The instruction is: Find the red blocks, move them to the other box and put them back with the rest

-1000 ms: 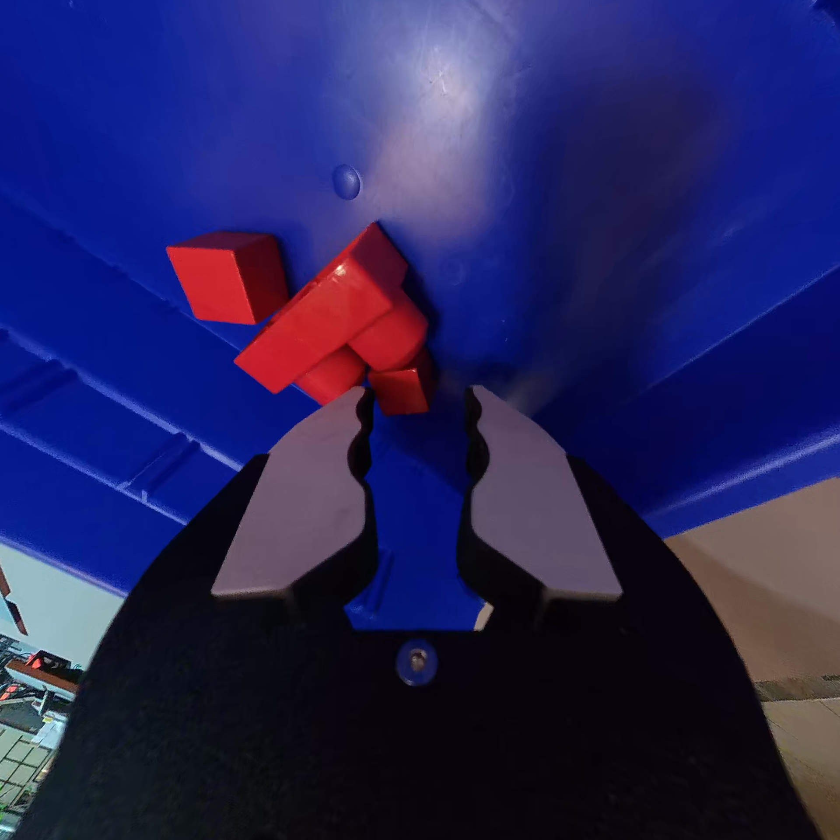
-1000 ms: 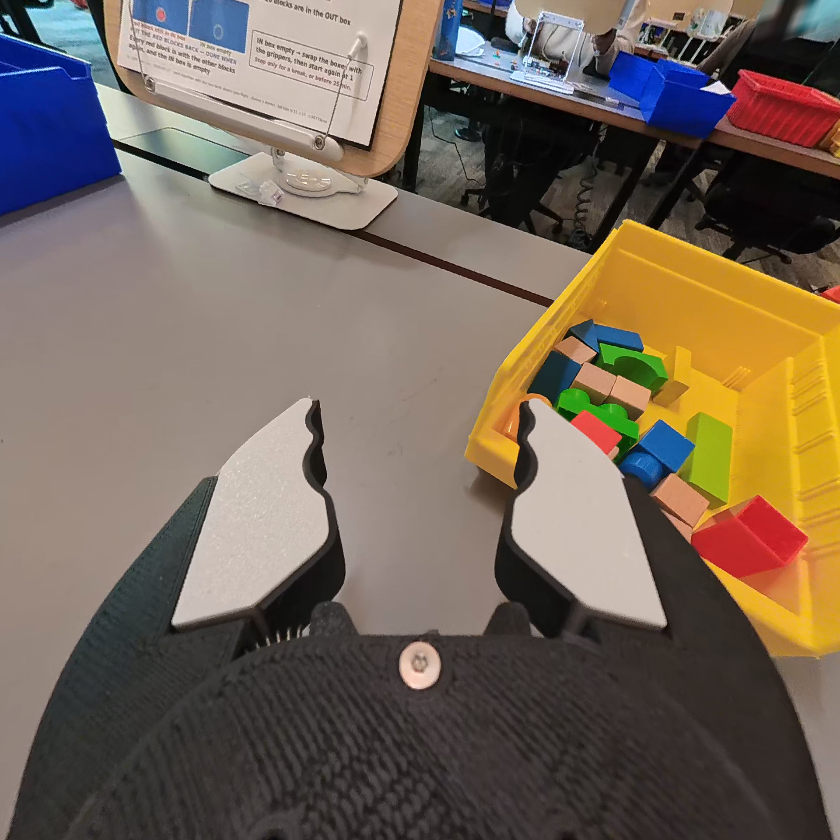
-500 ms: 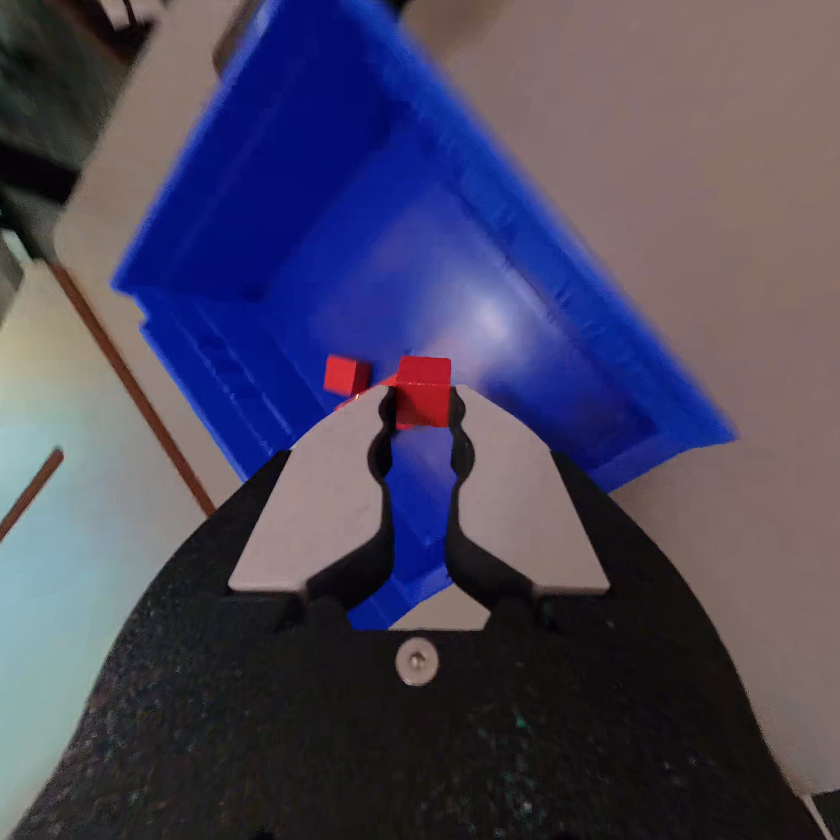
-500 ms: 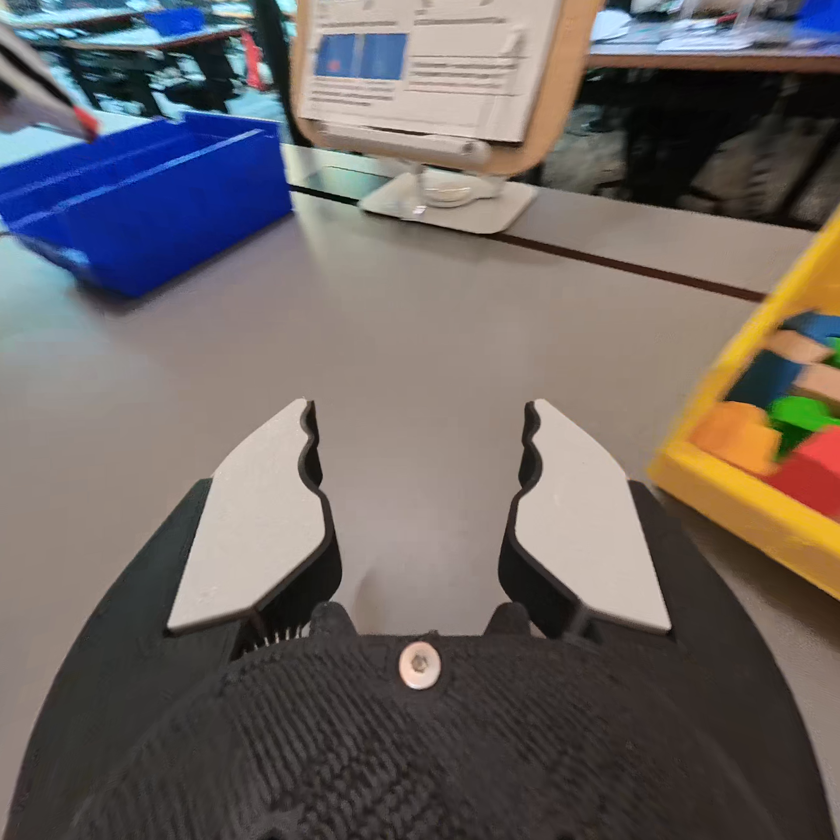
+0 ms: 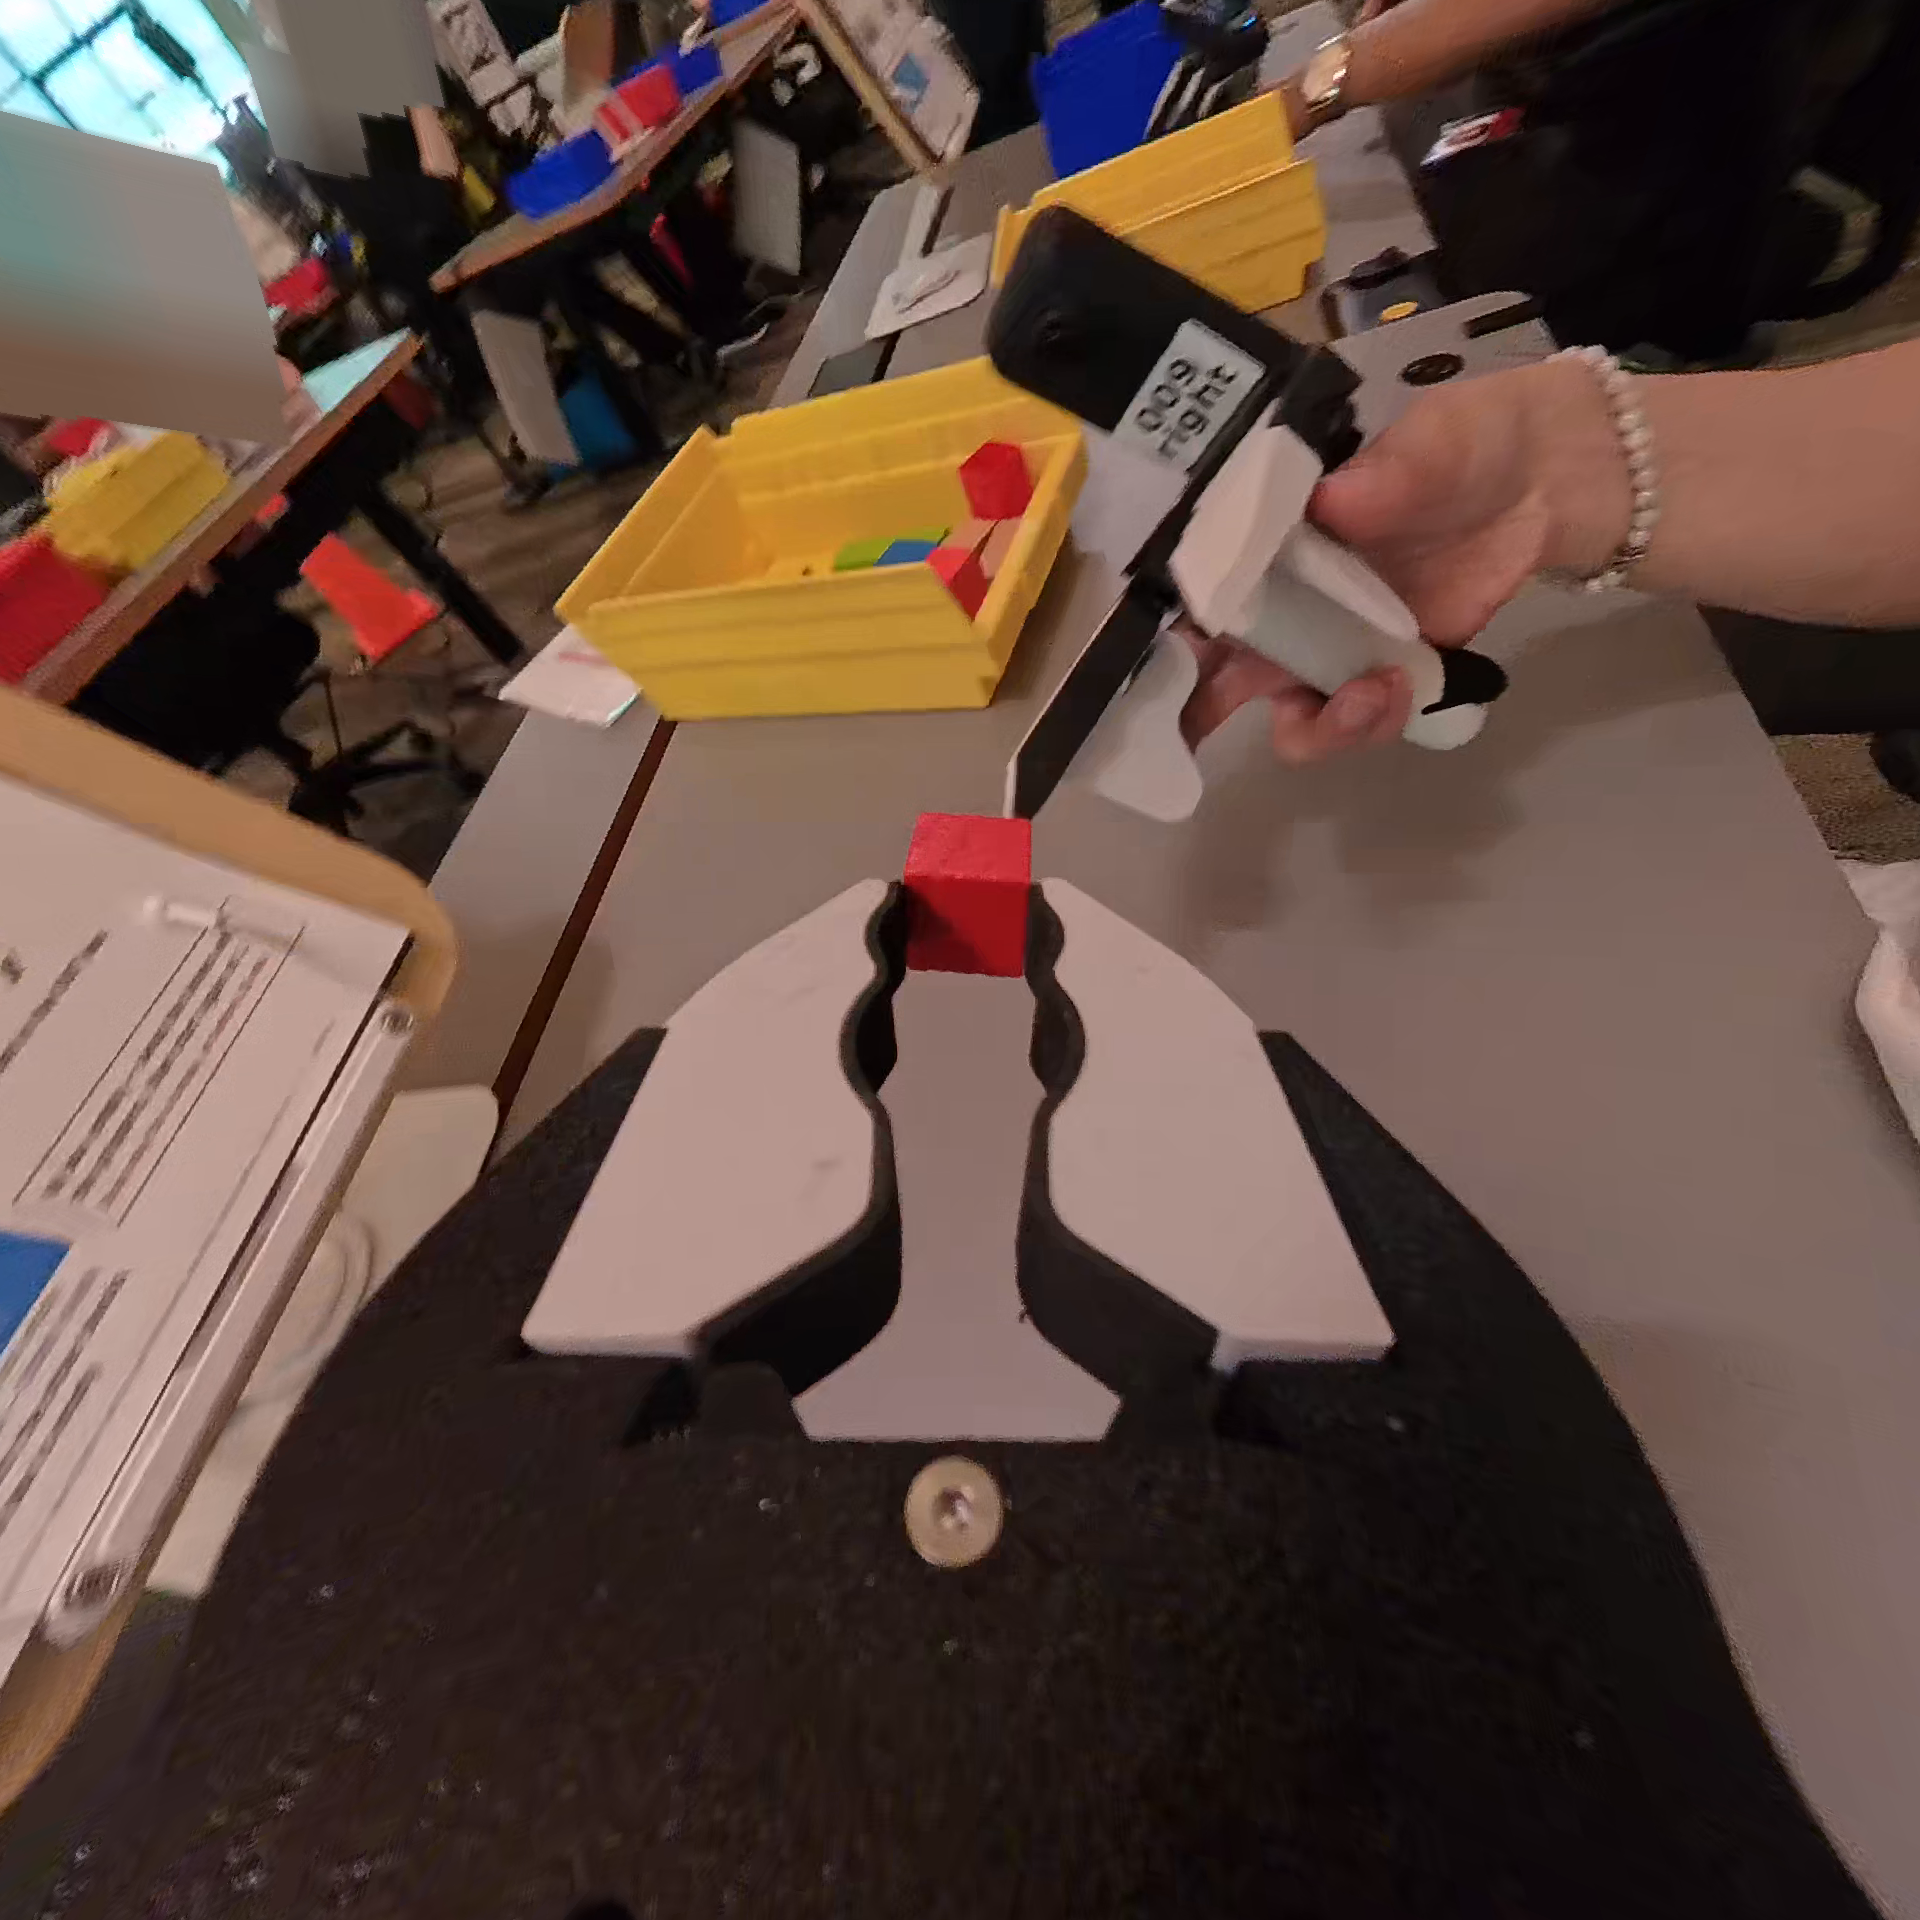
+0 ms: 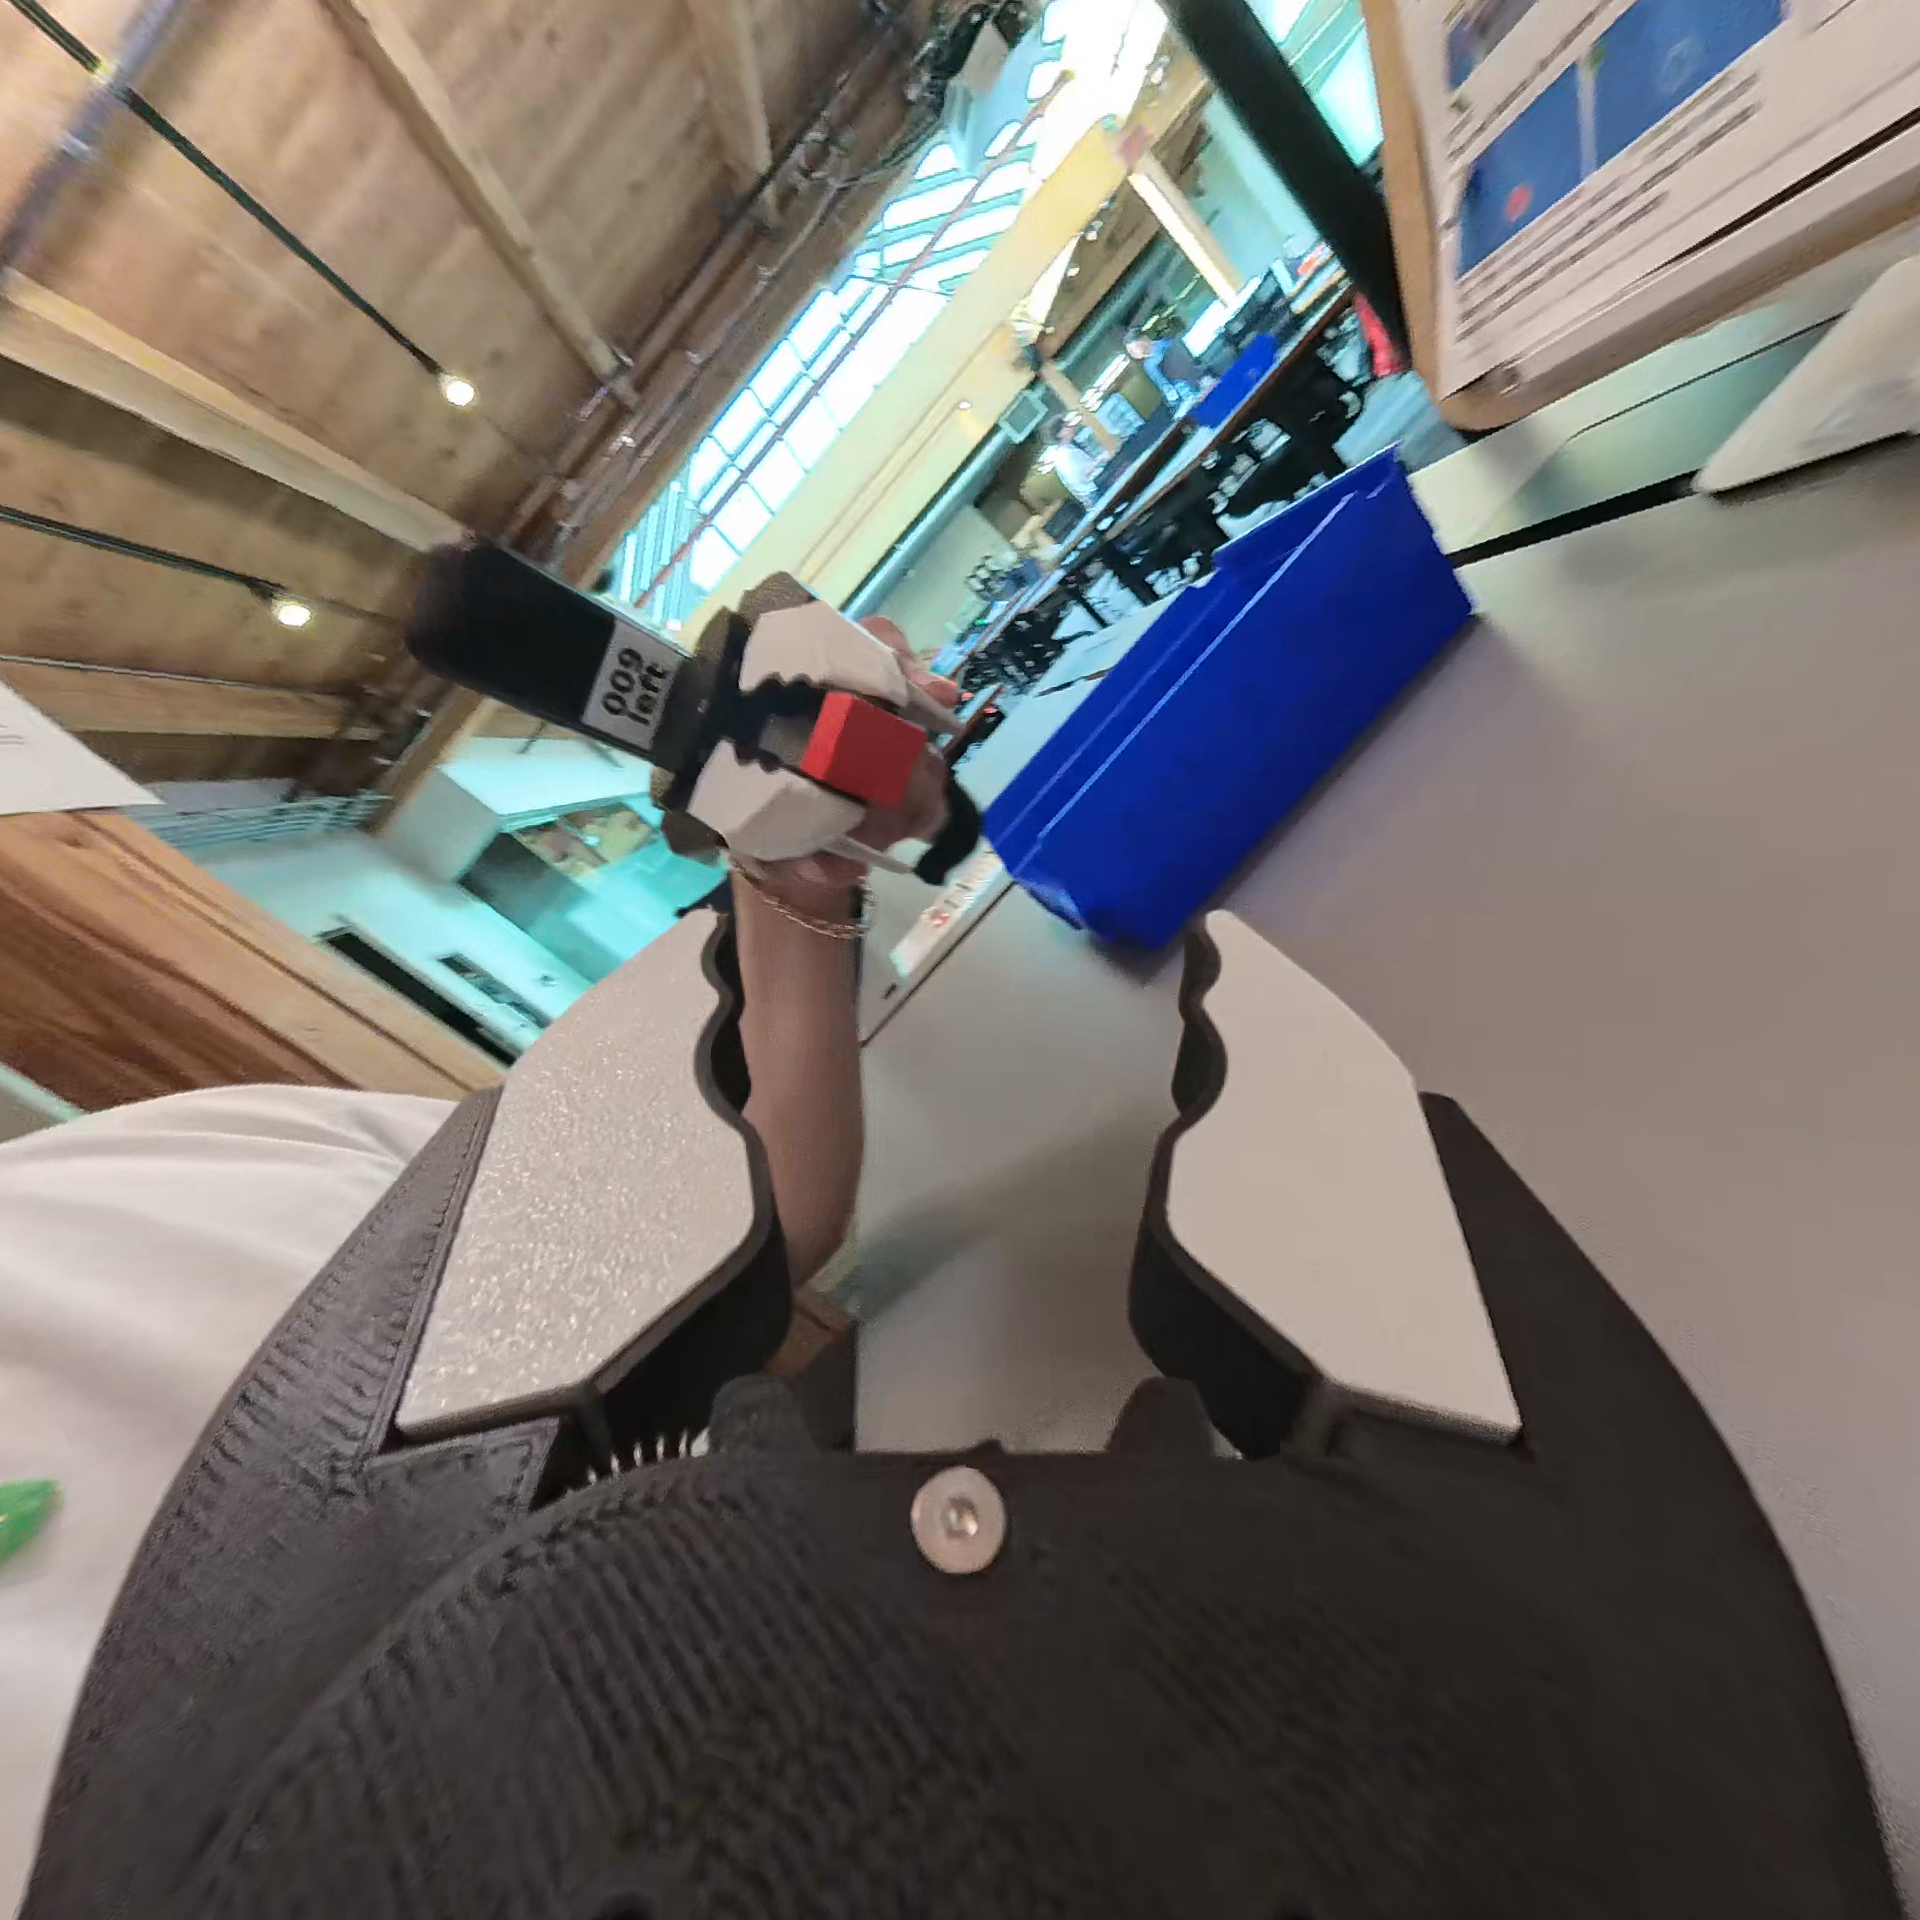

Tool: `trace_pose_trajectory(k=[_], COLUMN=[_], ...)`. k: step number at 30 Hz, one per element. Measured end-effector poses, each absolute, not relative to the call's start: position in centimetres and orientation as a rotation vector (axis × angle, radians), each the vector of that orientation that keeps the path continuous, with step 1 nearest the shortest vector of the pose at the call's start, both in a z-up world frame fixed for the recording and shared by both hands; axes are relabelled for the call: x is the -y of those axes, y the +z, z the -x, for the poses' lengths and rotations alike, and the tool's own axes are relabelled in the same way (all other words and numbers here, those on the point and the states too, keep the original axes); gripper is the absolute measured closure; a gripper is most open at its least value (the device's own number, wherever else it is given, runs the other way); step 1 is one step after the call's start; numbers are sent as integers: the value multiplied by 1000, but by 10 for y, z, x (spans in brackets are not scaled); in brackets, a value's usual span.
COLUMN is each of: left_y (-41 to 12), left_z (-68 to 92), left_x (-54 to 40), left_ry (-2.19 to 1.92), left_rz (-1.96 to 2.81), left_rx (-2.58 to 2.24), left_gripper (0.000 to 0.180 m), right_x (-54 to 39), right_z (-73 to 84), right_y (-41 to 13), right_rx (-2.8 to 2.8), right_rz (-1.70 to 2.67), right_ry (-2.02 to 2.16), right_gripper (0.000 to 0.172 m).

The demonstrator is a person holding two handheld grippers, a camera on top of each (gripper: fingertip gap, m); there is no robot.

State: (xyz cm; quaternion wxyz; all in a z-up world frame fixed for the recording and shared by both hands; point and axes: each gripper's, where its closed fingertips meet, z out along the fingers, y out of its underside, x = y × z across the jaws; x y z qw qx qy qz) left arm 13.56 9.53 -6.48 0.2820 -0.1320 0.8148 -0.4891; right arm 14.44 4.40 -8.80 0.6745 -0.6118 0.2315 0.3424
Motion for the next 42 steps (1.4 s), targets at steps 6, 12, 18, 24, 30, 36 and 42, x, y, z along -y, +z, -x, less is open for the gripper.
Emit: trace_pose_trajectory(k=[6, 12, 18, 24, 30, 36, 42], left_y=[-82, -90, -99, -105, -132, -159, -165], left_z=[-128, -118, -120, -143, -148, -143, -141], left_x=[-59, -44, -45, -65, -92, -105, -127], left_ry=[-1348, -1446, -1432, -1377, -1329, -1255, -1161], left_rz=[168, 93, 134, 444, 775, 906, 972], left_rx=[-2232, -2235, -2224, -2078, -2021, -2052, -2042], left_gripper=[159, 159, 158, 140, 134, 136, 136], right_x=[-55, -59, -60, -34, 81, 184, 203], right_z=[-122, -110, -109, -164, -327, -459, -495], right_y=[-83, -82, -89, -91, -87, -126, -170], right_rx=[-490, -463, -455, -509, -833, -1202, -1336], right_rz=[1345, 1316, 1360, 1528, 1747, 1959, 2130], right_ry=[971, 1136, 1179, 818, 0, -403, -393], right_gripper=[104, 132, 149, 149, 149, 149, 147])
